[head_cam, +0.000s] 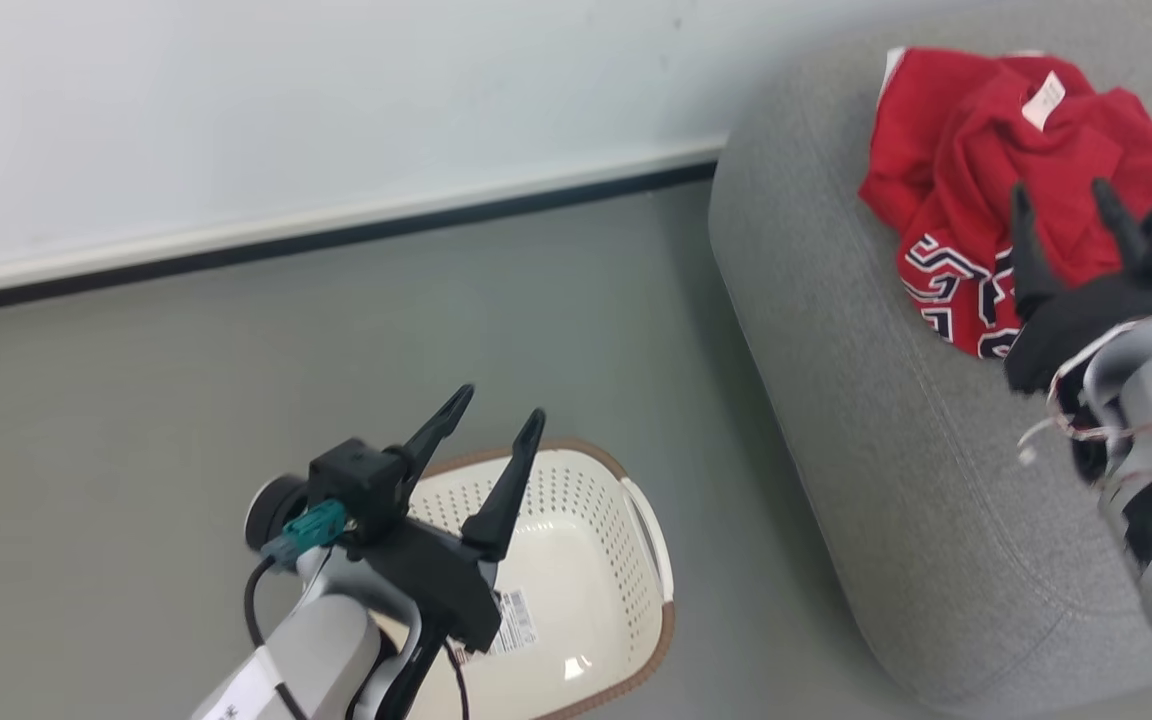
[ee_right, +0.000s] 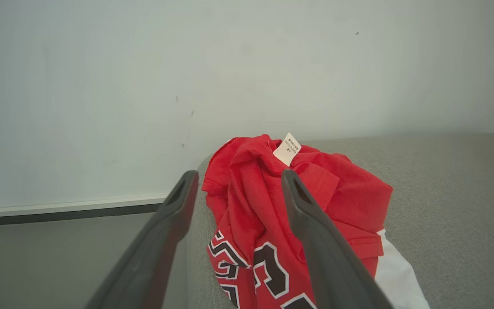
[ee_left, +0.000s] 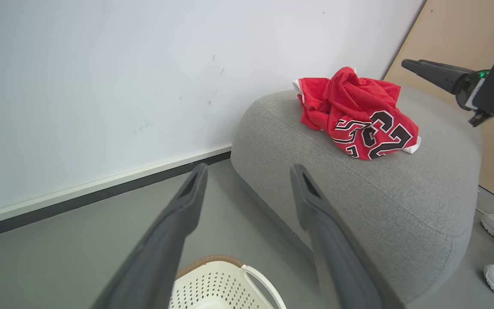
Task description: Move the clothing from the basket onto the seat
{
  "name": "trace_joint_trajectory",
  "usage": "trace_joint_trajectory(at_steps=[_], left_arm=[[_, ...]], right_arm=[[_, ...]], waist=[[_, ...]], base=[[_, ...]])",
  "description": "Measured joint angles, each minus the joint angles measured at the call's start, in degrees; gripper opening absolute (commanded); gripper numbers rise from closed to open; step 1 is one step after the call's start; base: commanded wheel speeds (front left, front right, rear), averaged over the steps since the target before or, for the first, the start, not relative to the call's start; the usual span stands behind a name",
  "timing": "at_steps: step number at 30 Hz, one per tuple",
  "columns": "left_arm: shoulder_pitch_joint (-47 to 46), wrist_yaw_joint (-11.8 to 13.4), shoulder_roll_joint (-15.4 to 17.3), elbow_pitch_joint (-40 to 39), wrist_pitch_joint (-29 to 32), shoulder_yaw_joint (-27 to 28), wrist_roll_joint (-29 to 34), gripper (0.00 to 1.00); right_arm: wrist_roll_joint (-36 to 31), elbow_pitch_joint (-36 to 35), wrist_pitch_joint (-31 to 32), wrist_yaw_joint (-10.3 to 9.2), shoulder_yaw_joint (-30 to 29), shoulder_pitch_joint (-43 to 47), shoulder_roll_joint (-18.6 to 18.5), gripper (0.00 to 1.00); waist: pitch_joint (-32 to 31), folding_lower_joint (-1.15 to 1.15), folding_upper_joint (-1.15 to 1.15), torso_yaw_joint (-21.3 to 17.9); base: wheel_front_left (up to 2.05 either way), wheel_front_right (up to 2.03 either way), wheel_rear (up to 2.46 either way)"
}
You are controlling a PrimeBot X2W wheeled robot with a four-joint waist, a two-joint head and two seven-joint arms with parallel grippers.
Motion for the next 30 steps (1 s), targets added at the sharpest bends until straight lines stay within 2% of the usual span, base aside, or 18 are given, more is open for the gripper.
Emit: trace_joint_trajectory(at_steps=[7, 11, 20, 24, 30], left_arm=[[5.7, 2.0, 0.5, 1.0, -1.0, 2.8, -2.1, 1.00], [8.6, 3.3, 1.5, 1.1, -1.1, 4.3, -2.4, 1.00], [15.5, 4.9, 4.4, -0.5, -1.5, 8.0, -2.4, 1.00], [19.0, 5.4, 5.5, -2.0, -1.5, 10.3, -2.3, 1.00], [23.7, 5.8, 6.5, -4.7, -1.5, 14.5, -1.4, 1.00]], right_arm=[[0.5, -5.0, 0.0, -0.07, -0.5, 9.0, 1.5, 1.00], [0.6, -8.7, 0.0, -0.76, -1.0, 14.7, 2.3, 1.00], [0.6, -18.8, 0.0, -3.48, -1.2, 26.0, 3.6, 1.00], [0.4, -25.0, 0.0, -5.22, -1.4, 31.5, 4.3, 1.00], [0.0, -33.8, 0.0, -6.75, -1.9, 39.5, 5.0, 1.00]], waist=[[-5.4, 0.00, 0.00, 2.4], [-8.2, 0.00, 0.00, 4.1], [-13.1, 0.00, 0.00, 7.3], [-14.9, 0.00, 0.00, 8.6], [-16.3, 0.00, 0.01, 10.2]], base=[[0.00, 0.00, 0.00], [0.00, 0.00, 0.00], [0.00, 0.00, 0.00], [0.00, 0.00, 0.00], [0.00, 0.00, 0.00]])
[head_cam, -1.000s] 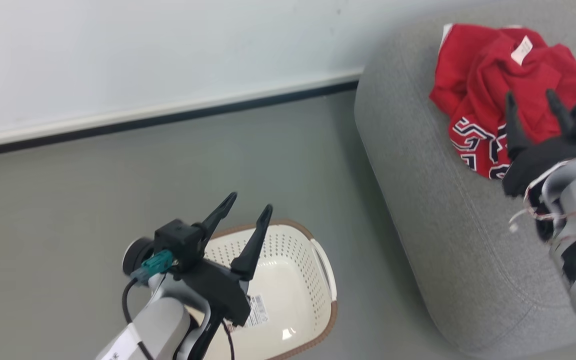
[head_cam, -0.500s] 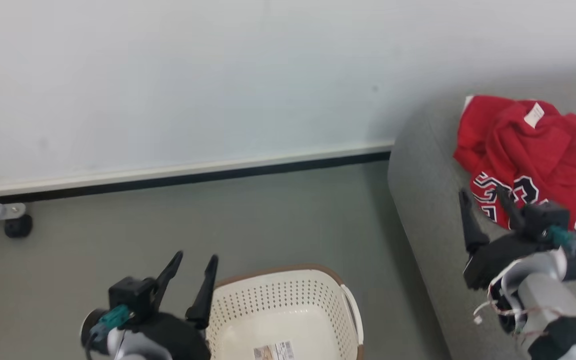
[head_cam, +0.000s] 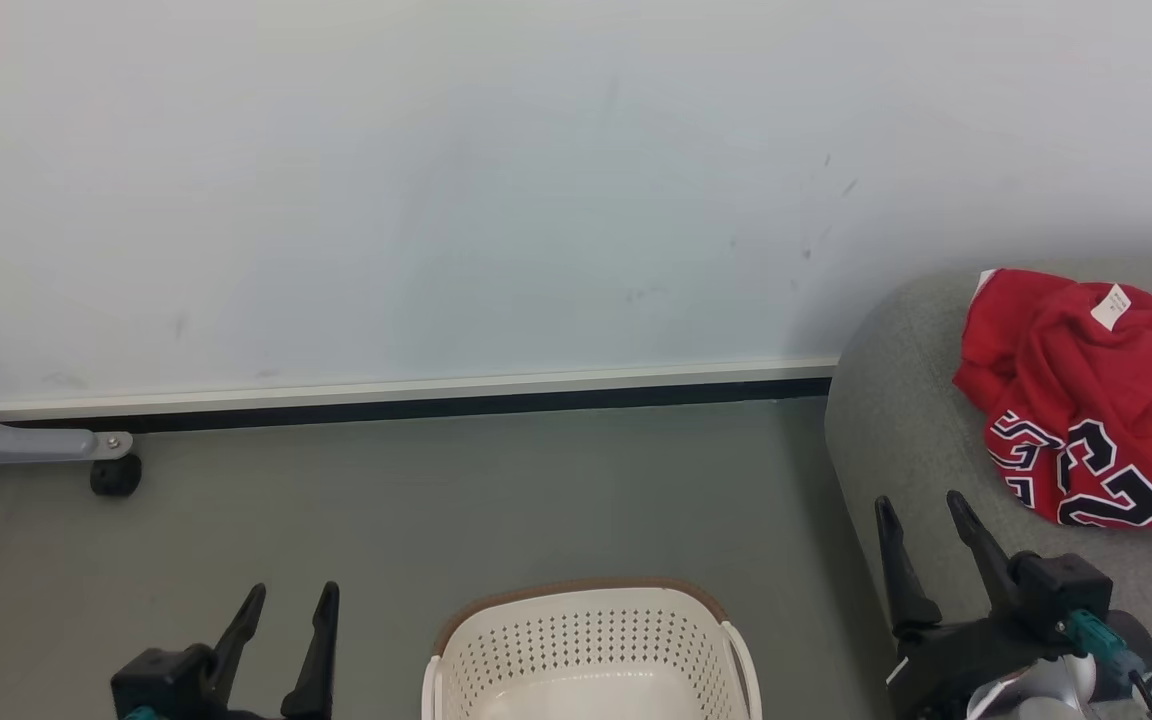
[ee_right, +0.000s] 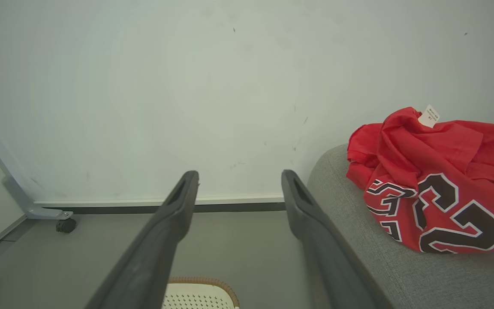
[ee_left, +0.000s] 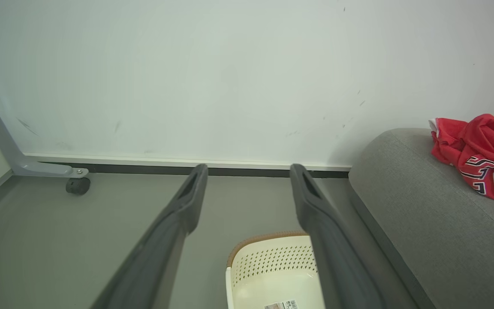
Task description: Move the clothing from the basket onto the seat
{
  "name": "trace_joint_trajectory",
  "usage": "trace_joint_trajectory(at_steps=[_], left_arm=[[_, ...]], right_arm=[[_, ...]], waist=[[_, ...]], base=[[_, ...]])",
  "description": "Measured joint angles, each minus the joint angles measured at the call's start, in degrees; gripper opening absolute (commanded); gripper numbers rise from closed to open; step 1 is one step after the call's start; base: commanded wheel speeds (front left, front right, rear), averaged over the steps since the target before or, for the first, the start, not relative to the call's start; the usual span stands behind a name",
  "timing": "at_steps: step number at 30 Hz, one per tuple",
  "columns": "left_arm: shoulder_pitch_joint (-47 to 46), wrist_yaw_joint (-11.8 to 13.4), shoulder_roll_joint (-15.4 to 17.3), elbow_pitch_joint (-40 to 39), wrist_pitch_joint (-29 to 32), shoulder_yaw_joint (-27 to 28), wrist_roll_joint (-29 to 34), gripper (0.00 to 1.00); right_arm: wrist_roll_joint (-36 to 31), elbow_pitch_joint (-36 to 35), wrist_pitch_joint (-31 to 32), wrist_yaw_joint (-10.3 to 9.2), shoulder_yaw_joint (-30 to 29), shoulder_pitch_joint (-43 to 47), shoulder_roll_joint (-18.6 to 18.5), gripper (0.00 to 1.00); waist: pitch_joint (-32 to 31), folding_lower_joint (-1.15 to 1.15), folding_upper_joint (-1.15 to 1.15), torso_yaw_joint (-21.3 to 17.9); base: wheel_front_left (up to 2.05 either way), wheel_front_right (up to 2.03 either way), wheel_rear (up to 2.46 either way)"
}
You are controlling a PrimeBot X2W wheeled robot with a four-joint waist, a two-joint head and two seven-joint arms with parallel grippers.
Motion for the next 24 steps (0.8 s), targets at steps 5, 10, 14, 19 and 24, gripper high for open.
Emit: trace_joint_trajectory(at_steps=[5, 10, 14, 19, 24], left_arm=[[3.3, 0.0, 0.2, -2.1, 0.0, 3.3, 1.1, 1.00], [6.2, 0.0, 0.0, -3.2, 0.0, 7.4, 4.0, 1.00], [8.3, 0.0, -0.9, -4.5, 0.0, 10.2, 6.6, 1.00], [10.8, 0.0, -2.2, -6.1, 0.0, 13.1, 8.1, 1.00], [11.1, 0.0, -3.0, -7.5, 0.0, 14.9, 10.9, 1.00]], right_arm=[[-0.6, -6.4, 0.0, -1.40, -1.1, 5.1, 0.2, 1.00], [-1.6, -11.5, 0.0, -1.91, -2.4, 9.5, 0.2, 1.00], [-2.6, -14.7, -0.1, -1.97, -3.3, 12.2, 0.3, 1.00], [-3.2, -17.7, -0.2, -2.36, -4.5, 14.6, 0.4, 1.00], [-3.9, -20.2, -0.2, -2.43, -5.7, 15.2, 0.8, 1.00]], waist=[[-0.3, 0.00, 0.00, 0.7], [-0.3, 0.01, 0.01, 1.1], [-0.2, 0.01, 0.01, 1.4], [0.0, 0.01, 0.01, 1.7], [0.4, 0.01, 0.01, 2.0]], base=[[0.00, 0.00, 0.00], [0.00, 0.00, 0.00], [0.00, 0.00, 0.00], [0.00, 0.00, 0.00], [0.00, 0.00, 0.00]])
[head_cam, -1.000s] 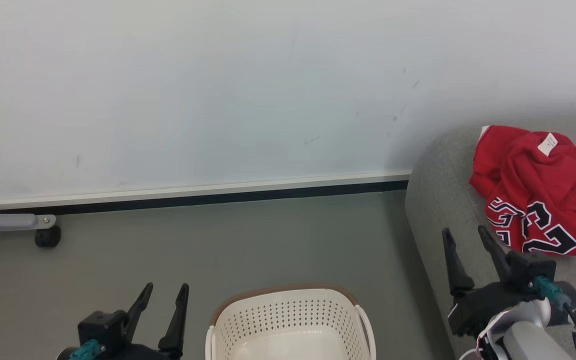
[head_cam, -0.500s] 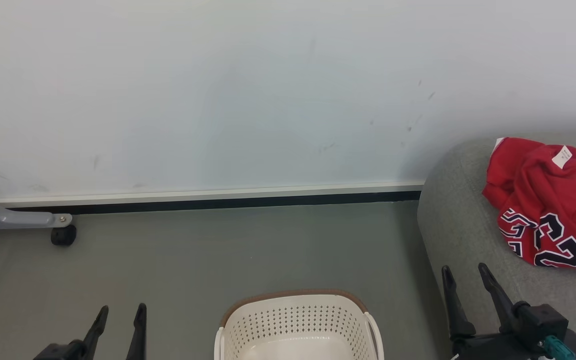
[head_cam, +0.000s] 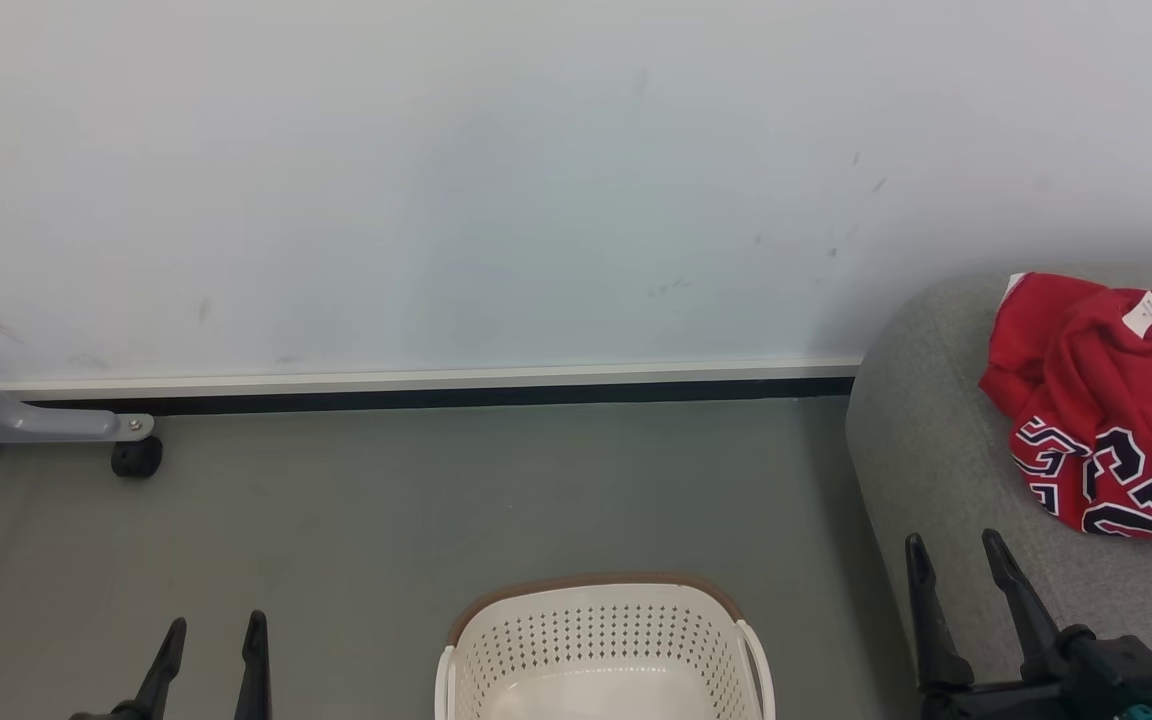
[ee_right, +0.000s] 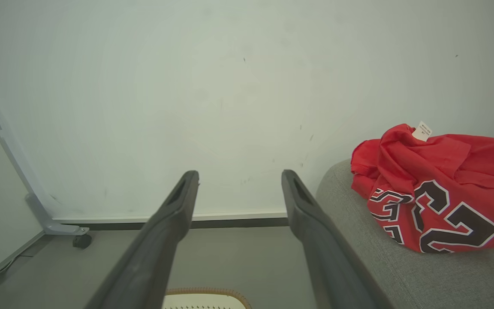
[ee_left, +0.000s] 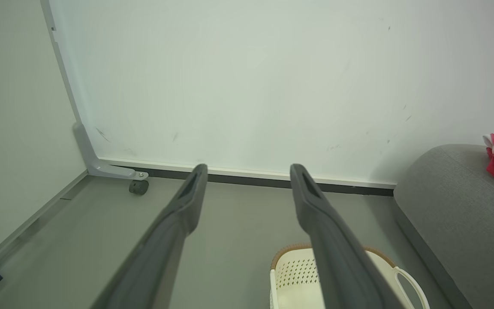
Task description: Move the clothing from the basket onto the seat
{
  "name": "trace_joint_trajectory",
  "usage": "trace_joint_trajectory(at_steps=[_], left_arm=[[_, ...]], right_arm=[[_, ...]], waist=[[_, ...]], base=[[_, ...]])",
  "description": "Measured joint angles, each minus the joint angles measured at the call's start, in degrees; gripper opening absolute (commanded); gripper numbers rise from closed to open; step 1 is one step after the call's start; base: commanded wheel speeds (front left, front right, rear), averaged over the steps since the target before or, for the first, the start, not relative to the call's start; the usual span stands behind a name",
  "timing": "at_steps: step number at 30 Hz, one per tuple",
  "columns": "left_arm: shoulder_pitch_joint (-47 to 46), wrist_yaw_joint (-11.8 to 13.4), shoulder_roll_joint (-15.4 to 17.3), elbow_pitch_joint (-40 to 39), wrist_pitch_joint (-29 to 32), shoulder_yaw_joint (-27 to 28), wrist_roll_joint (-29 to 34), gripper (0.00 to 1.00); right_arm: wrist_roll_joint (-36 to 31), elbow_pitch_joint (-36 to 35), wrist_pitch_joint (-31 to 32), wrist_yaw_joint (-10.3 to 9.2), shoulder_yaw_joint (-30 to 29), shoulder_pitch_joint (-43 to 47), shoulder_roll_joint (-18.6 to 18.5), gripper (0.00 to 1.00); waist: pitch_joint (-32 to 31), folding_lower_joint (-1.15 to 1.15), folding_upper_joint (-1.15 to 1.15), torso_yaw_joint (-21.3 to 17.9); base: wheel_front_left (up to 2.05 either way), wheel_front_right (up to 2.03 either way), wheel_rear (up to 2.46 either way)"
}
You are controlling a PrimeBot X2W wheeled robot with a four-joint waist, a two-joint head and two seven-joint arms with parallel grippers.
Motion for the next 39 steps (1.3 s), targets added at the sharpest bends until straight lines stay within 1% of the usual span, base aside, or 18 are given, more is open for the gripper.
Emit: trace_joint_trajectory(at_steps=[7, 24, 25, 31, 35, 39], left_arm=[[0.9, 0.0, -0.7, -1.5, 0.0, 1.1, 2.4, 1.00], [2.0, 0.0, -1.6, -3.5, 0.0, 3.1, 5.7, 1.00], [2.0, 0.0, -1.6, -3.6, 0.0, 3.2, 5.9, 0.00], [2.8, -0.1, -3.5, -0.6, 0.1, 2.4, 5.9, 0.00], [3.1, -0.4, -3.9, -0.2, 0.6, 2.7, 5.2, 0.00], [3.0, -0.7, -4.2, 0.2, 1.6, 3.4, 2.5, 0.00]], right_arm=[[-0.7, -1.5, 0.0, -0.01, -1.0, 0.8, 0.3, 1.00], [-3.0, -4.3, 1.5, -0.12, -3.6, 2.4, 1.9, 1.00], [-3.2, -4.5, 1.7, -0.18, -3.7, 2.3, 2.0, 0.00], [-3.1, -0.9, 1.9, -0.16, -3.0, 3.8, 2.8, 0.00], [-2.3, -0.6, 2.4, 0.10, -3.4, 3.9, 3.1, 0.00], [0.1, -0.2, 2.9, 0.60, -4.3, 3.8, 3.4, 0.00]], waist=[[0.3, 0.00, 0.00, 0.0], [1.2, 0.00, 0.00, 0.0], [1.2, 0.00, 0.00, 0.0], [1.3, 0.00, 0.00, 0.0], [1.3, 0.00, 0.00, 0.0], [1.4, 0.00, 0.00, -0.2]], base=[[0.00, 0.00, 0.00], [0.00, 0.00, 0.00], [0.00, 0.00, 0.00], [0.00, 0.00, 0.00], [0.00, 0.00, 0.00], [0.00, 0.00, 0.00]])
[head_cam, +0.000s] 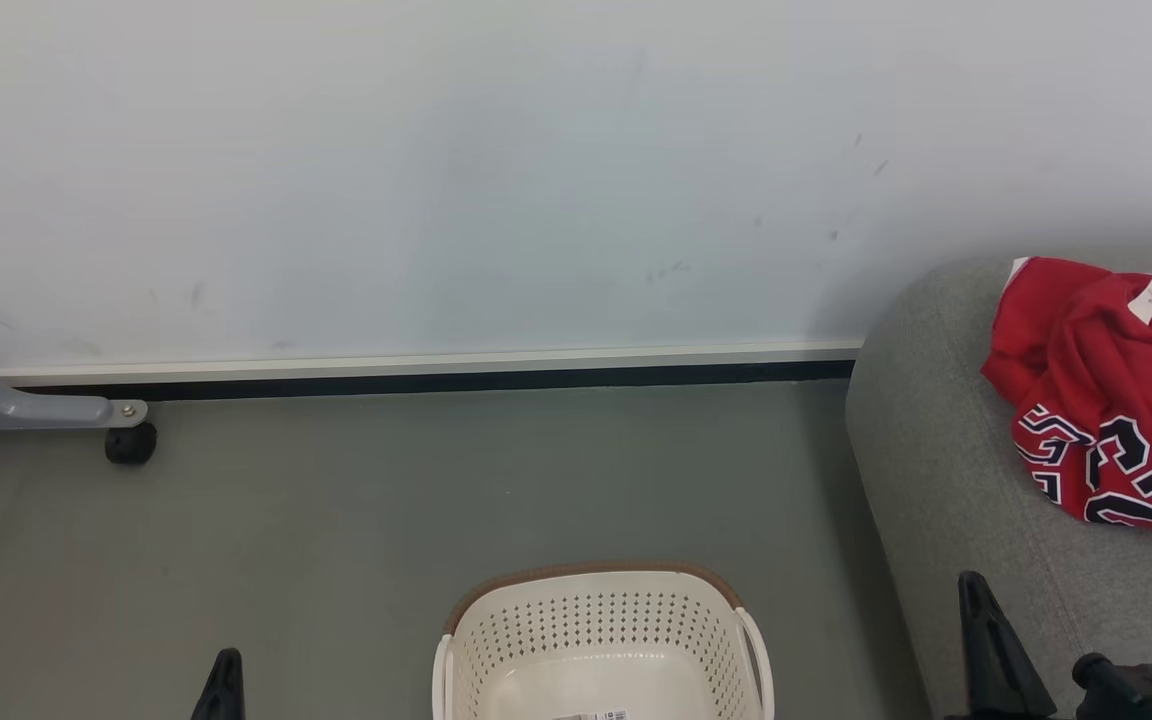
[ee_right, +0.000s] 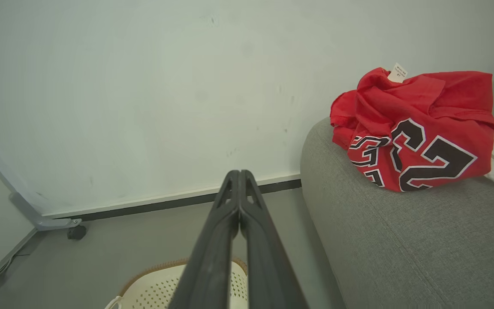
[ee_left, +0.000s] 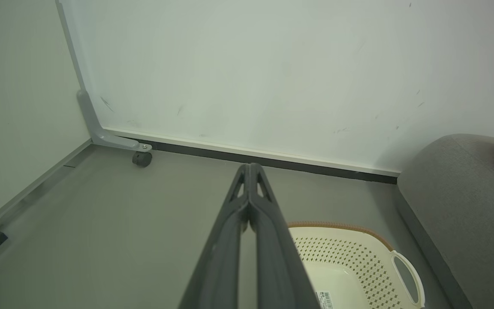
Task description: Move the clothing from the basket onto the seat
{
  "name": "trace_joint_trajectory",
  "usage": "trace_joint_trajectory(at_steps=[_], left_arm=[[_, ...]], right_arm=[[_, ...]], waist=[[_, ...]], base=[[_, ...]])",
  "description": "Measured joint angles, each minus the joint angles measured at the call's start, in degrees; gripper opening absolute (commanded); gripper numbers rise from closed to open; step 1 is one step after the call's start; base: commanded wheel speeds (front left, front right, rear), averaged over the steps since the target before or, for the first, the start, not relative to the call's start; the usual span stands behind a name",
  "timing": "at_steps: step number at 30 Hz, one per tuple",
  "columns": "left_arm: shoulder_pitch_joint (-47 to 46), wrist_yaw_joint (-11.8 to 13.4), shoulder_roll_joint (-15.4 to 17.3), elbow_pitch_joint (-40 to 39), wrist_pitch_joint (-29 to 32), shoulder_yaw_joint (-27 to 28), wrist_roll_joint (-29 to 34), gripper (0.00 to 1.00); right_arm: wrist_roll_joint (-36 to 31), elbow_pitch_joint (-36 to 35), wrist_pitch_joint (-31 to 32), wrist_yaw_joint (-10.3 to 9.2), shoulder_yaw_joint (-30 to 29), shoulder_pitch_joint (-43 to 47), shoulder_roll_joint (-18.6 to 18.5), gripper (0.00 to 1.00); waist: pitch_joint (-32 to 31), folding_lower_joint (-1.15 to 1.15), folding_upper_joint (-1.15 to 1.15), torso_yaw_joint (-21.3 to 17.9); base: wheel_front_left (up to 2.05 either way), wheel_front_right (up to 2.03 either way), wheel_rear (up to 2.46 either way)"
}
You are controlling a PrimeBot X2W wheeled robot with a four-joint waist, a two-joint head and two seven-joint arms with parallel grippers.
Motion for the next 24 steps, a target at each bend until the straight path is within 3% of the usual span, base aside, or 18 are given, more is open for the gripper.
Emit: trace_joint_trajectory(at_steps=[24], left_arm=[[-2.7, -3.5, -2.9, 2.1, 5.3, 3.9, -16.4, 0.00]], right_arm=[[19.3, 3.5, 5.1, 3.36, -5.3, -2.1, 1.6, 0.00]], waist=[[0.5, 0.00, 0.00, -0.6]], base=[[0.00, 0.00, 0.00]])
